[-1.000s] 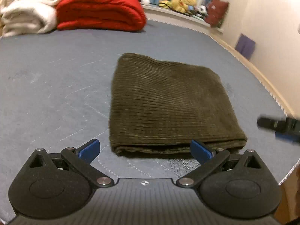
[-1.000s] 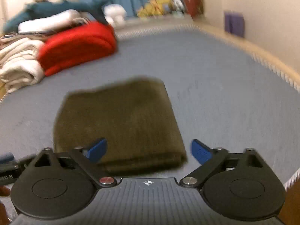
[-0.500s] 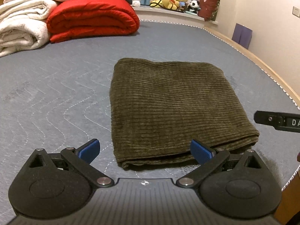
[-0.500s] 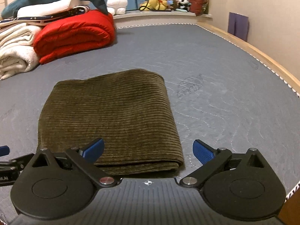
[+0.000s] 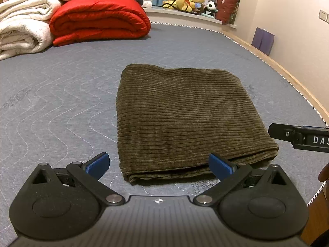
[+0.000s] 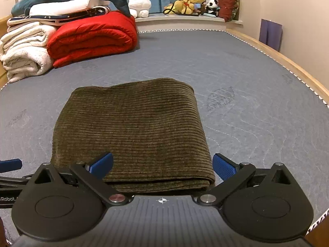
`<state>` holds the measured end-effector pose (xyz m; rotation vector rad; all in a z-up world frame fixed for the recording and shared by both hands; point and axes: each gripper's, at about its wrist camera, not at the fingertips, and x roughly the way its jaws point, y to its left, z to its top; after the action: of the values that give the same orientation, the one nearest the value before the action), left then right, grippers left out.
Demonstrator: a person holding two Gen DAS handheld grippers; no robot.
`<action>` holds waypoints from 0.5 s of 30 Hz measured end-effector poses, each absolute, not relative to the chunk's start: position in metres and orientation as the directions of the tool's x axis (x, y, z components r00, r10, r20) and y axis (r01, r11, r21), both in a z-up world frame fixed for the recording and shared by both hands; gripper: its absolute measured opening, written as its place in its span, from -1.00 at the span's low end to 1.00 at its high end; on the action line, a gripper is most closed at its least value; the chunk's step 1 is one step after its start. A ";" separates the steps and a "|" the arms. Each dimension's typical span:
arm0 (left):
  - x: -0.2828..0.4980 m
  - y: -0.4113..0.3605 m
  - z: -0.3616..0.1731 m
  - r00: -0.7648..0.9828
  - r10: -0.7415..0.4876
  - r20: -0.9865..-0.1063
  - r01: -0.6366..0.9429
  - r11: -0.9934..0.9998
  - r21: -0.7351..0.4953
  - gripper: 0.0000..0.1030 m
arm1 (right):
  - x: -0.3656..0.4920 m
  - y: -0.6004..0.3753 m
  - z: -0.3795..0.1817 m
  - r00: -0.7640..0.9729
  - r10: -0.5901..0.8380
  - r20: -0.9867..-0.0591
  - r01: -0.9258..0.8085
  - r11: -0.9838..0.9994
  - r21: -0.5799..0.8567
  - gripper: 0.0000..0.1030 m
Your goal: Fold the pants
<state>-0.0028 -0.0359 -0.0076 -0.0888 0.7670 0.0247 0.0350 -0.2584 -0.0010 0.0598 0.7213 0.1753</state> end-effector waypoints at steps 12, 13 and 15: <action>-0.005 -0.039 -0.007 0.723 -0.022 -0.690 -0.035 0.997 -0.069 0.99 | 0.033 -0.256 -0.003 0.737 0.171 -0.654 -0.139 0.985 0.101 0.98; -0.005 -0.039 -0.007 0.724 -0.022 -0.690 -0.035 0.997 -0.069 0.99 | 0.033 -0.255 -0.003 0.736 0.171 -0.655 -0.139 0.985 0.100 0.98; -0.005 -0.039 -0.007 0.724 -0.023 -0.690 -0.035 0.997 -0.070 0.99 | 0.033 -0.256 -0.004 0.734 0.172 -0.657 -0.141 0.985 0.100 0.98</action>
<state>-0.0053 -0.0390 -0.0069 -0.0797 0.7621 0.0066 0.0333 -0.2556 -0.0037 0.0442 0.7259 0.1721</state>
